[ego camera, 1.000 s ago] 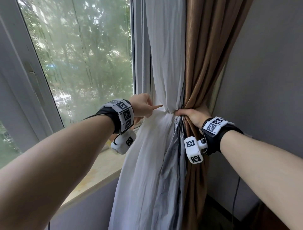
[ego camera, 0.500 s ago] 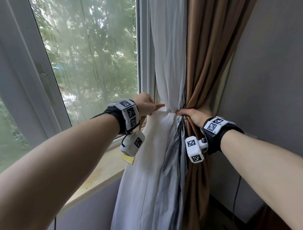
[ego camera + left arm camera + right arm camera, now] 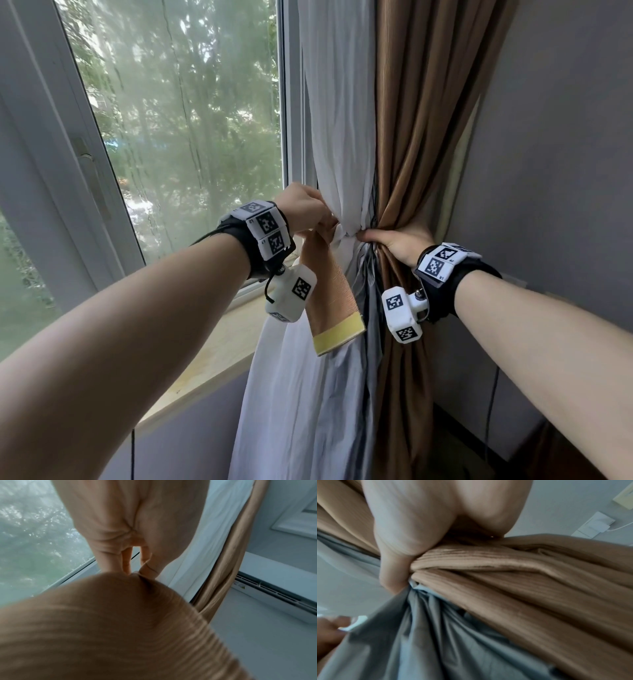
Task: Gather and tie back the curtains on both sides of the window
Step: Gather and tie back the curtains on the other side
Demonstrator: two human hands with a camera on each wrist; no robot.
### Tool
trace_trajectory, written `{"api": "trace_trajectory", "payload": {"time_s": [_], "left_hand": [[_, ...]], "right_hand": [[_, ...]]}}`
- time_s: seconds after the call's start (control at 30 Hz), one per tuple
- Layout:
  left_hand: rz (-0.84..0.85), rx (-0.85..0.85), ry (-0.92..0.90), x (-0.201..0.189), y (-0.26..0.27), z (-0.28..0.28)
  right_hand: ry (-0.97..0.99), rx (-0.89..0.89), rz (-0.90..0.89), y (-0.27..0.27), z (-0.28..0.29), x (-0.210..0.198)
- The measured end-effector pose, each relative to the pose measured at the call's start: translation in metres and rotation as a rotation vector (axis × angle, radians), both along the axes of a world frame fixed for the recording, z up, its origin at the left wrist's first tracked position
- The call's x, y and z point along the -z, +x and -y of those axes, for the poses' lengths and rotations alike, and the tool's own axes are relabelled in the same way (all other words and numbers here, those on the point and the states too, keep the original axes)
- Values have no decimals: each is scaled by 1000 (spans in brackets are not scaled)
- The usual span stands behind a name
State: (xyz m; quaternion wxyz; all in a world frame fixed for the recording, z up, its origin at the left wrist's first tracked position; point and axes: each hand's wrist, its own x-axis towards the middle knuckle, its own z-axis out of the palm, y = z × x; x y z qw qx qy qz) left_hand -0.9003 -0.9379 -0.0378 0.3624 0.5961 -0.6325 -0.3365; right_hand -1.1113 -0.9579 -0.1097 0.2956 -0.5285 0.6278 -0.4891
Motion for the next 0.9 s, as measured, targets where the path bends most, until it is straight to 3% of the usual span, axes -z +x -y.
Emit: {"api": "trace_trajectory", "payload": {"time_s": [0.27,0.4,0.5,0.67,0.9], "left_hand": [[-281,86,168,-1,-2,-1],[-306,172,195,2,4,-2],[-162,242,144,2,7,-5],[288,326,13,-1,8,-13],[343,243,-151,7,3,-6]], "right_hand": [[-10,-37,11,5,-3,5],[-30,-20,8,4,-4,6],[-39,-17,12,3,-1,8],[-33,-40,8,4,-2,6],[-30,-36,4,4,-2,7]]}}
